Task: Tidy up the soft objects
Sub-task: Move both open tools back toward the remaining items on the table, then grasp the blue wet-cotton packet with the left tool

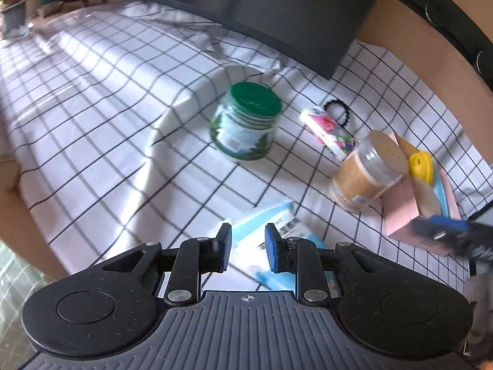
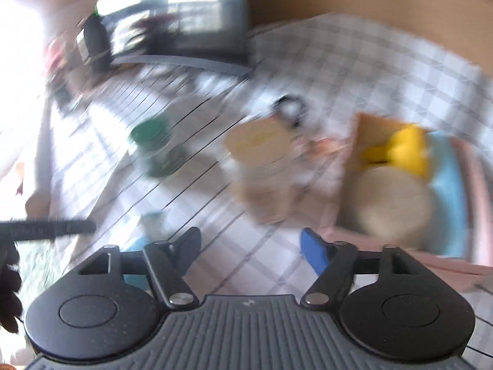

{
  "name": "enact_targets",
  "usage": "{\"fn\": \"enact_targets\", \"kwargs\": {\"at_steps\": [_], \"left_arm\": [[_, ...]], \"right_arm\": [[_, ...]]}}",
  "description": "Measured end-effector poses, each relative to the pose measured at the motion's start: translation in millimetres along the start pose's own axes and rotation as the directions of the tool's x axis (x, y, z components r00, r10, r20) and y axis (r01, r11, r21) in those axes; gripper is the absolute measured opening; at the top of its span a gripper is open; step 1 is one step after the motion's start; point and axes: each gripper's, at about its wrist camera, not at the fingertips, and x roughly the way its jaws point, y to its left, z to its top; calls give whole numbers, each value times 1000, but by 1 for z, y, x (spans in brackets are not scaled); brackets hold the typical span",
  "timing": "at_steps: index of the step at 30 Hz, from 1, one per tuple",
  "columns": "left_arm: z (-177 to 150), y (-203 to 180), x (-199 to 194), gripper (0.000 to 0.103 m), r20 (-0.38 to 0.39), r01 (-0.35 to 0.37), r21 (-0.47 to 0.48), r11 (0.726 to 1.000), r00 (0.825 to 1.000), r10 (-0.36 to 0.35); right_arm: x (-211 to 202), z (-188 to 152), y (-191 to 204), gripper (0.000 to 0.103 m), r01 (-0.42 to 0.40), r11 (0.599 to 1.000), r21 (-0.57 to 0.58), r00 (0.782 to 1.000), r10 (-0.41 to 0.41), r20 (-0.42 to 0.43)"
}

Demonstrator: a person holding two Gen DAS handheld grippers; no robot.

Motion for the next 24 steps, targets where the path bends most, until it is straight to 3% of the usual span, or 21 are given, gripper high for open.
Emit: {"fn": "enact_targets", "kwargs": {"at_steps": [2,5,8,10,13,16,19,24], "left_arm": [[-4,1,-3,26,2,1,11,1000,1000,-1],[-11,-1,-7,26,8,21,58,998,1000,-21],[-16,-5,-8,26,6,36,92,995,999,-37],[-18,-13,-6,26,2,40,117,992,999,-41],[-19,-27,-4,26,12,28,139,990,999,-30],[-19,-47,0,26,55,2,193,981,998,-12],[-27,-76,10,27,81,-41,330,943,997,15],[-57,-95,20,31,106,-134,577,806,990,89]], "right_arm": [[25,-7,18,51,-5,1000,-27,998,3,-63],[47,-24,46,50,-113,992,-63,982,102,-160],[43,-36,65,50,-190,975,-114,970,168,-178],[37,-40,67,51,-163,977,-138,977,140,-163],[27,-47,55,66,-55,987,-149,993,39,-109],[23,-52,36,72,57,992,-117,996,-65,-63],[27,-55,15,72,133,988,-74,988,-138,-65],[37,-67,-5,76,167,985,-39,981,-170,-91]]}}
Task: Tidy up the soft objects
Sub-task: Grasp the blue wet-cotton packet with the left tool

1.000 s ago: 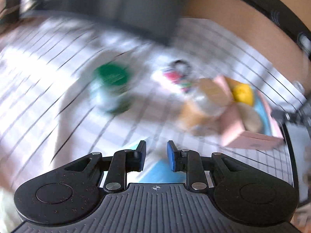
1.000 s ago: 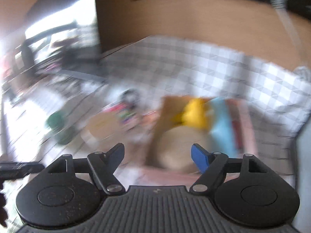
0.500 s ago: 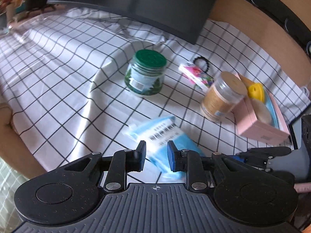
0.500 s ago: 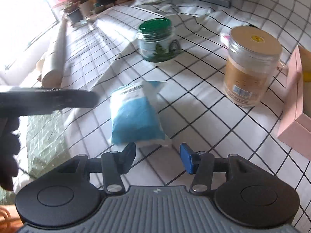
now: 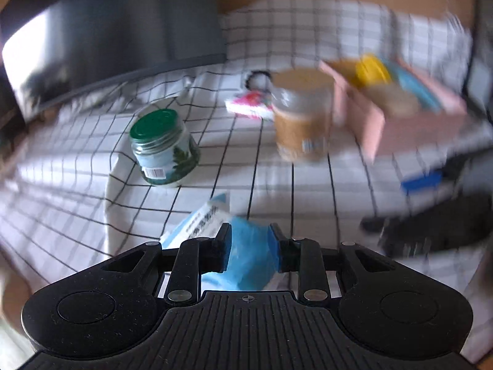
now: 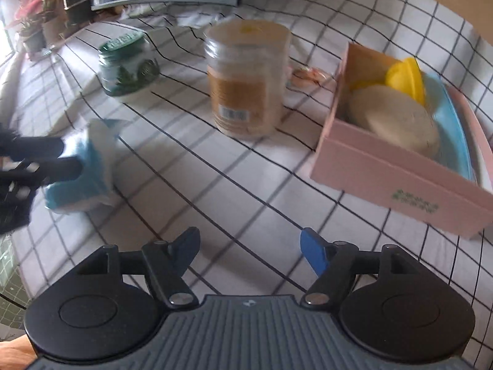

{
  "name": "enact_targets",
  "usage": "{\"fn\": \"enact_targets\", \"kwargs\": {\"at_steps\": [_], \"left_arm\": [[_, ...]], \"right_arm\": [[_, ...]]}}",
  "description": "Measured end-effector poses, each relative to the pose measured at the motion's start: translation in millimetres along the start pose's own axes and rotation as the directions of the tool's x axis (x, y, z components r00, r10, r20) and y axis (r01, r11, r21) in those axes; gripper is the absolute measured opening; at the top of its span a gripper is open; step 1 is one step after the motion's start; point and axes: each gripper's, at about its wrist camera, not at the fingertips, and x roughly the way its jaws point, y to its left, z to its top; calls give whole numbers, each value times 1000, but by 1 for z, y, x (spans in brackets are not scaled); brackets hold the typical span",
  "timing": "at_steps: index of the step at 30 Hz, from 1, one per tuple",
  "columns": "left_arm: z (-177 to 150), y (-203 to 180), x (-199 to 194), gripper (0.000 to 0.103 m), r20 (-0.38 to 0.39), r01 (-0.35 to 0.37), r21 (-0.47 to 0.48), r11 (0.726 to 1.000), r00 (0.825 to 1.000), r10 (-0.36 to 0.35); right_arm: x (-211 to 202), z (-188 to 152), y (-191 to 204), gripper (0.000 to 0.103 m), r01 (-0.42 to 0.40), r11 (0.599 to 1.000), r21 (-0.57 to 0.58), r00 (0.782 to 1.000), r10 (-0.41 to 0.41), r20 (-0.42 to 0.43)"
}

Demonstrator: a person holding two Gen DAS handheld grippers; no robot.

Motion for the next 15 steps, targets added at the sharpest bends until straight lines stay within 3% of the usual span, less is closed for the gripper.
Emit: {"fn": "enact_targets", "kwargs": {"at_steps": [6,9,12,15], "left_arm": [[-28,21,-4,31,-75,-61,52,997,995,65],[-36,42,-9,30,-123,-61,2,998,990,61],[-30,58,-28,30,-48,25,-106,994,998,-31],[-9,57,-33,30,31,99,-117,988,995,-96]], "right_arm": [[0,-10,-9,95,13,999,30,1000,-14,21],[2,-15,-9,102,13,999,30,999,-14,35],[3,-19,-6,103,19,999,28,998,-21,66],[2,-24,-5,103,21,999,30,995,-24,94]]}}
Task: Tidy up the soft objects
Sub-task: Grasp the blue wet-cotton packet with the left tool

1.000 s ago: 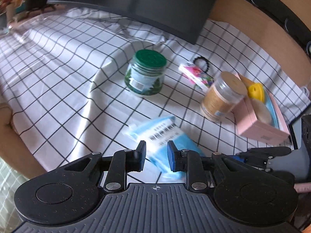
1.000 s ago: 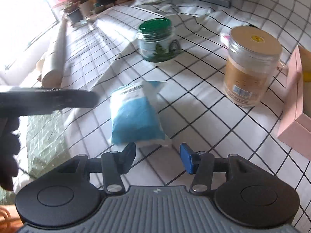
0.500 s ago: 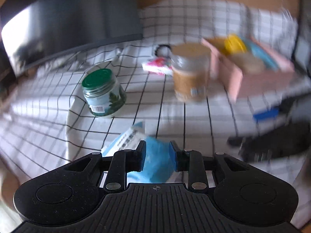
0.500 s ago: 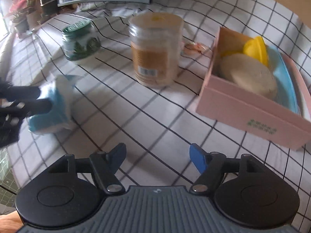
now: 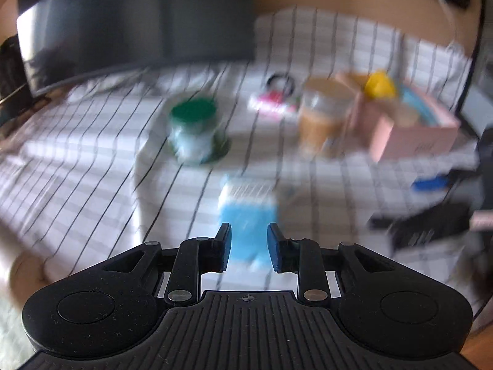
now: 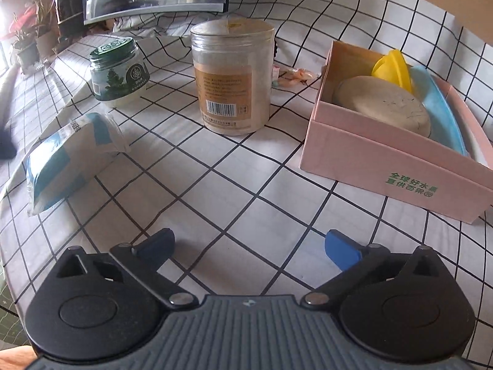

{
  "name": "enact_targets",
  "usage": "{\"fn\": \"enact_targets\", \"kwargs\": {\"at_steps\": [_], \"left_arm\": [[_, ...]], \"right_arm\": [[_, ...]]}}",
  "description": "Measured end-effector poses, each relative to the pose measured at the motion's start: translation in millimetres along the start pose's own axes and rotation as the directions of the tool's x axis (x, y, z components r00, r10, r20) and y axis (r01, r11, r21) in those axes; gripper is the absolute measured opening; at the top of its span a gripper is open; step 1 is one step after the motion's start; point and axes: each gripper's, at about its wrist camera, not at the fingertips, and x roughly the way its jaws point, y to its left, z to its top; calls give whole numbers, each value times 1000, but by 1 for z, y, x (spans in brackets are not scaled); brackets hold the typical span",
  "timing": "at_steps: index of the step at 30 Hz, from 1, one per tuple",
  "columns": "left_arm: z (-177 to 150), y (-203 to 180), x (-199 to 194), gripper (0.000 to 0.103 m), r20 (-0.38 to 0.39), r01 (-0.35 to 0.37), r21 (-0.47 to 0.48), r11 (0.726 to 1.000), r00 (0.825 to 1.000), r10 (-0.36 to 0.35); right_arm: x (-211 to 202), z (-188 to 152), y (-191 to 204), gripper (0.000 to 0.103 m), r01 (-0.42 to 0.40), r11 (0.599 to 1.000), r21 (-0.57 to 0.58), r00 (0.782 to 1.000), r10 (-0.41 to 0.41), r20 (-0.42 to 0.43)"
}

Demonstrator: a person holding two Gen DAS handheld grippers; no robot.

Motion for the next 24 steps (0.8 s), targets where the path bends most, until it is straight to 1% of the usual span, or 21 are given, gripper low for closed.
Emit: {"fn": "enact_targets", "kwargs": {"at_steps": [2,3,5,7,8,9,10,12,13,14,16,17,19,20,21,22,23,24], "left_arm": [[11,-10,9,30,13,4,27,1000,1000,-4],[15,-15,16,30,7,-1,49,999,1000,0],[18,-23,37,30,-33,-10,94,995,999,14],[14,-32,55,30,-101,-7,137,991,995,21],[9,-36,57,32,-102,-3,147,989,995,18],[7,-39,56,42,-83,2,160,987,997,11],[4,-42,56,49,-85,22,168,985,996,-8],[1,-44,57,75,-102,97,179,979,992,-80],[1,-45,56,80,-108,132,189,973,988,-113],[0,-45,55,81,-109,155,193,969,985,-136],[0,-41,48,78,-83,151,170,974,987,-139],[2,-38,44,75,-56,131,152,980,991,-124],[6,-29,38,75,-6,57,131,990,998,-57],[8,-23,40,75,-7,19,119,993,1000,-18],[10,-17,45,75,-31,0,101,995,1000,3],[11,-11,52,75,-65,-4,80,997,998,9],[11,-5,62,75,-118,3,53,999,993,3],[11,-1,70,75,-151,14,31,999,989,-9]], "right_arm": [[-1,-2,0,103,1,1000,0,1000,-1,13],[-1,-2,1,103,2,1000,0,1000,-2,19],[-2,-5,1,103,1,1000,-2,999,-1,34],[-3,-9,0,103,-3,1000,-6,998,3,56],[-4,-11,0,103,-5,1000,-9,998,6,70],[-5,-14,0,103,-8,1000,-11,997,8,83],[-6,-15,0,103,-10,1000,-13,996,11,93],[-7,-16,0,103,-9,1000,-12,995,10,95],[-7,-16,0,103,-9,1000,-12,995,10,95],[-7,-16,0,103,-9,1000,-13,995,10,95],[-7,-16,0,103,-10,1000,-14,995,11,95],[-7,-16,0,103,-10,1000,-14,995,11,96],[-7,-16,0,103,-10,1000,-15,995,12,97],[-7,-16,0,103,-11,1000,-15,995,12,97],[-7,-16,0,103,-11,1000,-16,995,13,97],[-7,-16,0,103,-11,1000,-16,995,12,97],[-7,-16,0,103,-10,1000,-16,995,12,96],[-7,-16,1,103,-11,1000,-15,995,12,95]]}}
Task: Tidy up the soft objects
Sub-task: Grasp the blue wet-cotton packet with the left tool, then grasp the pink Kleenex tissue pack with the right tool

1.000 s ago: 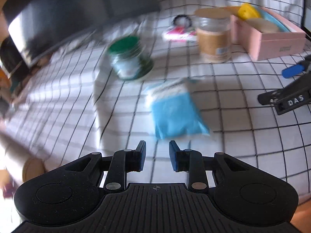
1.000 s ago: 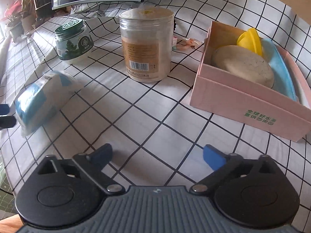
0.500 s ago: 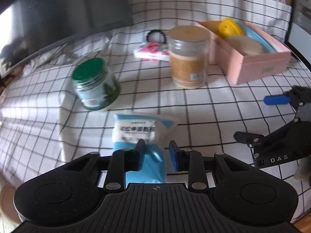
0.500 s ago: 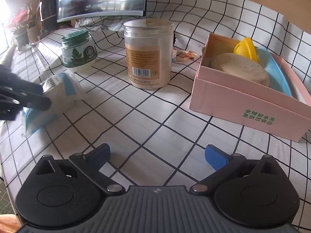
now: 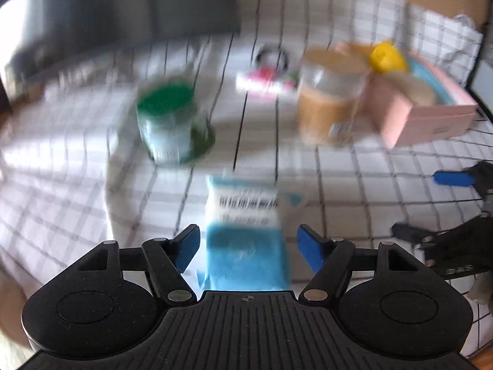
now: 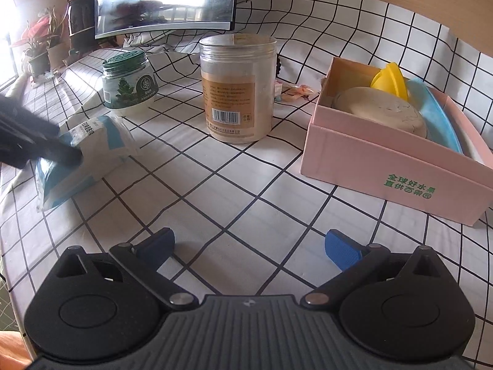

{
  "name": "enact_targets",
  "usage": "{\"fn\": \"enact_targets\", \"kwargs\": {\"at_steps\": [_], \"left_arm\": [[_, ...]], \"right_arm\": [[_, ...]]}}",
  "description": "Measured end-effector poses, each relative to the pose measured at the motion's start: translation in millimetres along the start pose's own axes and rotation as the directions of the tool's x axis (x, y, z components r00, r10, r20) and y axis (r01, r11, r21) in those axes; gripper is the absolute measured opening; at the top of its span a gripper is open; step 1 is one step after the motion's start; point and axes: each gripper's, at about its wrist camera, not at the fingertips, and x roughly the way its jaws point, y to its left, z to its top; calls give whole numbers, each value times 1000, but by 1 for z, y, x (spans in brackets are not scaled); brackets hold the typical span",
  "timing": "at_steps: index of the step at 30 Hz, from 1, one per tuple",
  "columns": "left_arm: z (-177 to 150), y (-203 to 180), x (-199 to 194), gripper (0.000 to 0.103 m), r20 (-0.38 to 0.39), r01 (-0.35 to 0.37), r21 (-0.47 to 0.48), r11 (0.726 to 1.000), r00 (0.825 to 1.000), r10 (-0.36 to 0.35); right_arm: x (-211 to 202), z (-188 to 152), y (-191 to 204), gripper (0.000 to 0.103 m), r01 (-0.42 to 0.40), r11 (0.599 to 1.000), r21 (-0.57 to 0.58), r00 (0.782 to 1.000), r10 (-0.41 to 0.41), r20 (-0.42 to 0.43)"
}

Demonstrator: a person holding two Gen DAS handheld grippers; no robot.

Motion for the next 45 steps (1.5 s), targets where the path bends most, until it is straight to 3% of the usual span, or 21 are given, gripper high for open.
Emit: {"fn": "enact_targets", "kwargs": {"at_steps": [4,9,11,12,14,20,24,27,31,36,41,44,45], "left_arm": [[0,10,20,75,-32,23,-72,997,999,-26],[2,16,25,75,-10,91,-103,990,996,-93],[2,17,27,71,-6,105,-106,989,994,-106],[1,19,27,64,-4,110,-114,987,994,-111],[1,24,25,56,5,116,-133,984,993,-117],[2,46,18,55,-19,156,-206,966,986,-163],[4,59,9,55,-11,200,-236,951,978,-208],[5,65,-5,55,9,213,-247,945,976,-218],[1,68,-14,55,18,224,-282,933,974,-228],[-8,70,-11,55,7,223,-336,915,972,-235],[-12,78,0,55,-2,208,-397,894,974,-228],[-12,78,3,55,-19,176,-404,898,980,-200],[-11,78,3,55,-20,176,-405,897,979,-201]], "right_arm": [[0,3,1,103,3,1000,5,999,-2,-35],[3,16,3,103,-46,998,-44,987,38,-157],[6,27,4,102,-66,996,-59,973,51,-226],[5,34,4,100,-55,997,-45,971,43,-233],[-6,55,4,100,-56,998,-15,978,52,-201],[-38,163,18,100,-51,998,24,996,53,-68],[-19,252,17,100,-82,991,101,990,93,-107],[15,300,15,100,-135,988,78,965,149,-218],[68,318,20,100,-119,990,-75,927,84,-365],[139,303,23,94,-145,980,-139,854,53,-517],[195,287,21,90,-177,963,-202,792,17,-610],[217,278,13,80,-188,962,-199,758,14,-652],[223,275,11,72,-190,961,-199,749,11,-662]]}}
